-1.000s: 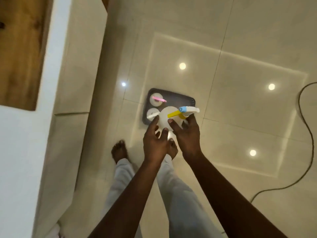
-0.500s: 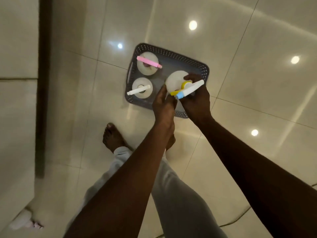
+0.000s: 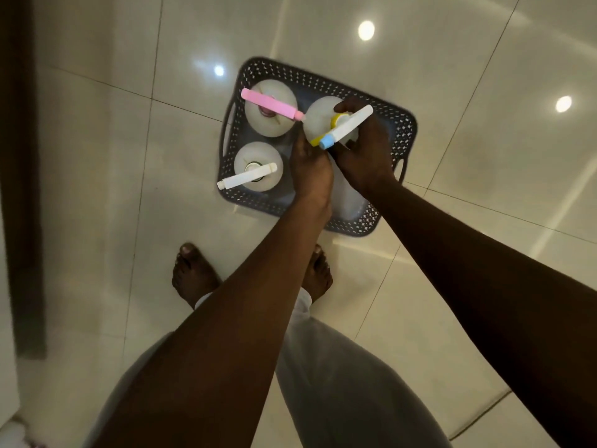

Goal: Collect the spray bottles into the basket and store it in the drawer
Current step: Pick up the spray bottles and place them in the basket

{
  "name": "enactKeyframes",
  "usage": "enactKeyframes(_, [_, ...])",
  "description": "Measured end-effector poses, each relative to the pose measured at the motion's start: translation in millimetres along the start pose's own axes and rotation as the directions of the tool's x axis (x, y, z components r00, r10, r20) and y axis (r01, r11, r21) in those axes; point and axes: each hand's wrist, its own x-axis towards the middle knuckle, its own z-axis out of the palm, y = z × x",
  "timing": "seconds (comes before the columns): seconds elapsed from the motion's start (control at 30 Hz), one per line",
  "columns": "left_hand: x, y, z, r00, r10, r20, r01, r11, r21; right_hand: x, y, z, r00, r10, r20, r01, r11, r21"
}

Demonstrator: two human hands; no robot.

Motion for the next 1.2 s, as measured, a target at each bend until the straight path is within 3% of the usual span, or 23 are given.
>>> enactKeyframes(0.27, [14.1, -0.8, 0.0, 0.996, -0.079, -0.042, 0.080, 0.997, 0.017, 6.9, 4.8, 7.4, 0.999, 0.003, 0.047, -0.001, 0.999, -0.037])
enactKeyframes(0.47, [-27.5, 2.1, 0.0, 0.990, -0.137, -0.020, 0.137, 0.991, -0.010, -19.9, -11.2, -2.7, 0.976, 0.208, 0.058, -0.211, 0.976, 0.057])
enactKeyframes(0.67, [-125.6, 20.7, -22.5, 0.984, -0.179, -0.009, 0.179, 0.978, 0.105, -101.2, -58.2, -32.5, 0.935, 0.334, 0.120, -0.340, 0.940, 0.033])
enactKeyframes(0.77, [-187.3, 47.7, -51.6, 0.987, -0.162, 0.017, 0.158, 0.977, 0.144, -143.5, -105.3, -54.7, 0.934, 0.319, 0.159, -0.334, 0.939, 0.080])
enactKeyframes(0.93, [-274.9, 111.0, -113.9, 0.992, -0.095, -0.088, 0.106, 0.985, 0.138, -194.3, -214.1, -85.2, 0.930, 0.290, 0.226, -0.323, 0.938, 0.125])
enactKeyframes(1.2, [-365.4, 221.2, -244.7, 0.978, 0.127, -0.168, -0.093, 0.976, 0.198, -236.2, -382.6, -74.1, 0.931, 0.127, 0.343, -0.200, 0.962, 0.187])
